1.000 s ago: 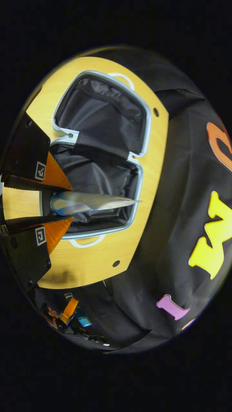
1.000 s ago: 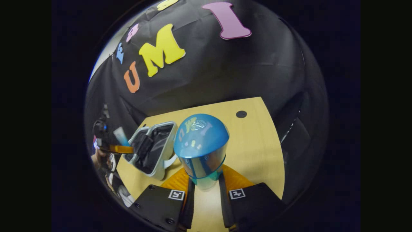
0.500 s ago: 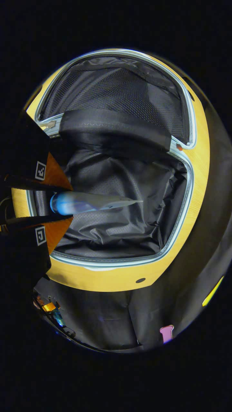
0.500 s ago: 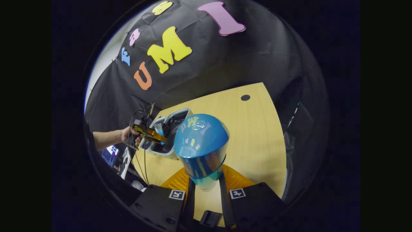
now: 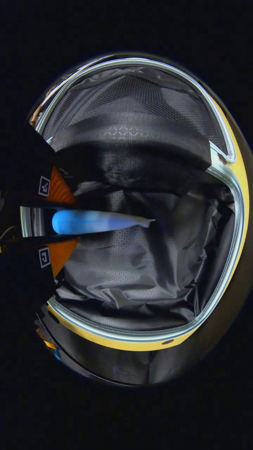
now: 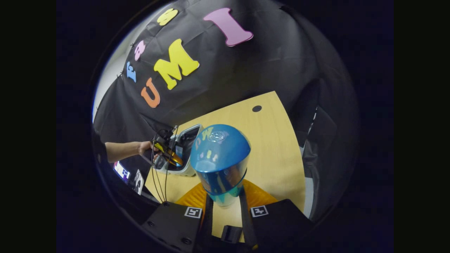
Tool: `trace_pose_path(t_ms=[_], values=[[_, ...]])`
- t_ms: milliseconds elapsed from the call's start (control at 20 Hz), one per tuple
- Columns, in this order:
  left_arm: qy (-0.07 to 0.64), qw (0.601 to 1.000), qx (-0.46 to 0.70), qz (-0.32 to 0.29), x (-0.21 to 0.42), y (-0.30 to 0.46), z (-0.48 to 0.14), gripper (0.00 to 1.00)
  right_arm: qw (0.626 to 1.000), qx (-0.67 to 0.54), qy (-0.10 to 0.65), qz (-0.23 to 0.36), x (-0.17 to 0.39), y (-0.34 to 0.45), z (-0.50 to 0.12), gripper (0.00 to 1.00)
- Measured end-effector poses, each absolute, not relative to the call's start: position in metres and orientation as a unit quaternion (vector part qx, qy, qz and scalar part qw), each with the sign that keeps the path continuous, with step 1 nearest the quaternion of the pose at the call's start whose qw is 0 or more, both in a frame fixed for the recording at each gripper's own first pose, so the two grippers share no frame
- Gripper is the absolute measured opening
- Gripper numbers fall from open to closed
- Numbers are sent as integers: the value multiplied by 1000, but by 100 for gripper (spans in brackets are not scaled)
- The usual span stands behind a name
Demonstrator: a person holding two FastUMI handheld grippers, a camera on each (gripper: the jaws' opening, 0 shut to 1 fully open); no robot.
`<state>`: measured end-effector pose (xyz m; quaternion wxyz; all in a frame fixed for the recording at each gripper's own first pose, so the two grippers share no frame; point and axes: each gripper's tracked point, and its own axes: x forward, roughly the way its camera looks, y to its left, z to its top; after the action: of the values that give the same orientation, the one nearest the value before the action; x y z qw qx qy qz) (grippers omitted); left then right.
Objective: First open the suitcase, pack the skin care products into it, and then close the suitcase.
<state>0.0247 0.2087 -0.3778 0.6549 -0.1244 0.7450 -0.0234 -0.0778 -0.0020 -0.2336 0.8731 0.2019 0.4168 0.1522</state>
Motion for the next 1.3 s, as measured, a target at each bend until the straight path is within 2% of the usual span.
trace_pose_path(t_ms=[250,350,400,450,550,600,700,750,800,850,1050,1150,1300], values=[[749,652,-115,-22,25,207,-377,41,876,196,410,158,-77,3,-223,33],[739,660,-129,-27,26,203,-376,47,876,184,408,179,-74,16,-219,33],[737,662,-133,-23,23,203,-375,65,874,178,410,190,-72,27,-218,33],[733,665,-140,-26,23,202,-371,65,872,173,412,199,-71,35,-217,33],[713,684,-151,-33,24,200,-357,76,867,162,414,226,-66,62,-215,33],[702,695,-149,-39,23,201,-348,86,863,154,415,243,-63,79,-214,33],[669,727,-149,-51,18,199,-324,94,855,133,416,279,-56,119,-207,34],[643,748,-153,-56,16,196,-307,94,851,121,416,298,-50,139,-205,34],[611,774,-152,-61,12,194,-290,100,846,109,416,316,-43,162,-203,34],[577,805,-129,-50,8,201,-274,94,840,97,420,331,-37,185,-203,34],[423,906,-21,15,-25,228,-223,95,798,65,477,363,-14,278,-227,33],[360,932,-11,47,-48,230,-200,96,771,70,521,359,-7,314,-244,31],[313,946,-11,86,-96,240,-181,97,745,28,576,334,15,350,-297,33]])
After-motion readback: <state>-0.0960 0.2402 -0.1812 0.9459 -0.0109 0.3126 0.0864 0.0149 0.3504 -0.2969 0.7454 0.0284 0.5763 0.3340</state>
